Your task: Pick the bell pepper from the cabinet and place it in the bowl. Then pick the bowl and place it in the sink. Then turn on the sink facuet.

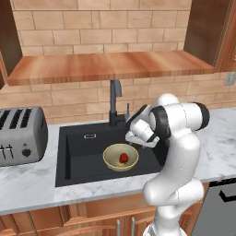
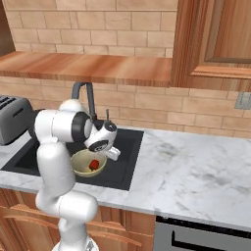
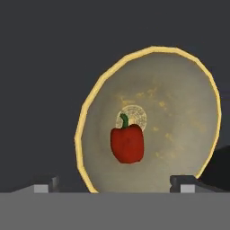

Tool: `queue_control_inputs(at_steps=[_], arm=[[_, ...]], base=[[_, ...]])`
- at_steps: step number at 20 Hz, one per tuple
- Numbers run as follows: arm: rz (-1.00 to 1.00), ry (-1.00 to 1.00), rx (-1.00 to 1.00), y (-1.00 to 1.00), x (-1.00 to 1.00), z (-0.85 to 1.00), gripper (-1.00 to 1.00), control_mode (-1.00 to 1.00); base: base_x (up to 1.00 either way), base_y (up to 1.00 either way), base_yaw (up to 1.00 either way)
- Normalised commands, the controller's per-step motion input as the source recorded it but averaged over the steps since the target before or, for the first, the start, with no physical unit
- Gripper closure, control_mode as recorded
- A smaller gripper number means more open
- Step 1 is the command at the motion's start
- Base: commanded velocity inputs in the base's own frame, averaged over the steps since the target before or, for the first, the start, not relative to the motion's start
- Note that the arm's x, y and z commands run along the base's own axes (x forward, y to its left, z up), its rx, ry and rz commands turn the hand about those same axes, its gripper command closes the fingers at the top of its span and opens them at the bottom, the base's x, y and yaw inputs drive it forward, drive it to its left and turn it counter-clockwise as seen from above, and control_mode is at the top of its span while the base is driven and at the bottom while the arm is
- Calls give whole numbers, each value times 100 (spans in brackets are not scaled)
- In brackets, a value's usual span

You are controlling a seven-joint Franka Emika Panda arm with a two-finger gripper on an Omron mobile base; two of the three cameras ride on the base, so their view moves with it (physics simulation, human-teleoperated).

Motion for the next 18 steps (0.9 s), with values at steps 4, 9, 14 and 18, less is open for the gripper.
queue_control_inputs(at_steps=[4, 9, 14, 18], arm=[[0, -13, 1, -26, -65, 75, -100, -100], [0, 0, 13, -31, -73, 68, -100, -100], [-3, 27, 28, -33, -24, 37, -100, -100], [-9, 32, 43, -30, 0, 71, -100, -100]], base=[[0, 0, 0], [0, 0, 0], [0, 0, 0], [0, 0, 0]])
